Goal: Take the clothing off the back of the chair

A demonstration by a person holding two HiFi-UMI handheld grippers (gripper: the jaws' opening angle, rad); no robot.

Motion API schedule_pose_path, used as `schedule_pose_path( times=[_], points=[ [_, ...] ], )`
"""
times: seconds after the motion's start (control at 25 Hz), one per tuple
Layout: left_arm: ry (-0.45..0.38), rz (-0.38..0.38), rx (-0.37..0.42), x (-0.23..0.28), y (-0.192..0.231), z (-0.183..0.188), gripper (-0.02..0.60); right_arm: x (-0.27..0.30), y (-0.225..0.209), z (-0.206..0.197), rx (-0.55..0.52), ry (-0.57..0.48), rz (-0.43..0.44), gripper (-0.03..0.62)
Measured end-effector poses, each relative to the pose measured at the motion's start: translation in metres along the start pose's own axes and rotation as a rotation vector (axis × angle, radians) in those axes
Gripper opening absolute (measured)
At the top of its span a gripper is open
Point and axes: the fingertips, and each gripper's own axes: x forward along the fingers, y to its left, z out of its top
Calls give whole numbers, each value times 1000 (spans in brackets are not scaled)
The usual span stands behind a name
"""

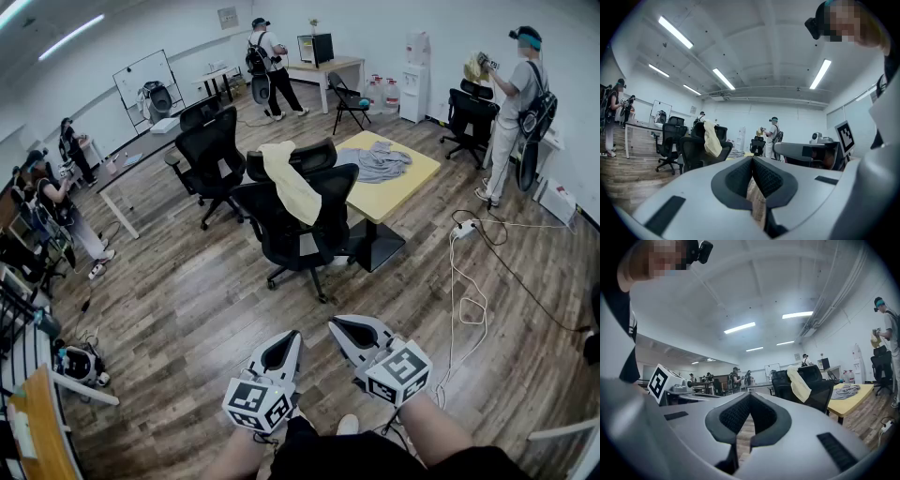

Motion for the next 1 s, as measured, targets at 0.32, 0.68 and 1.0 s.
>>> schedule_pose_path(
  times=[0.32, 0.68, 1.0],
  points=[
    [3, 2, -1, 0, 1, 0, 15, 0, 0, 1, 0, -1, 5, 12],
    [8, 9, 4, -2, 14, 5, 15, 14, 0, 5, 20, -24, 14, 12],
    [-2, 5, -4, -2, 41, 8, 15, 42, -1, 2, 22, -9, 5, 12]
  ],
)
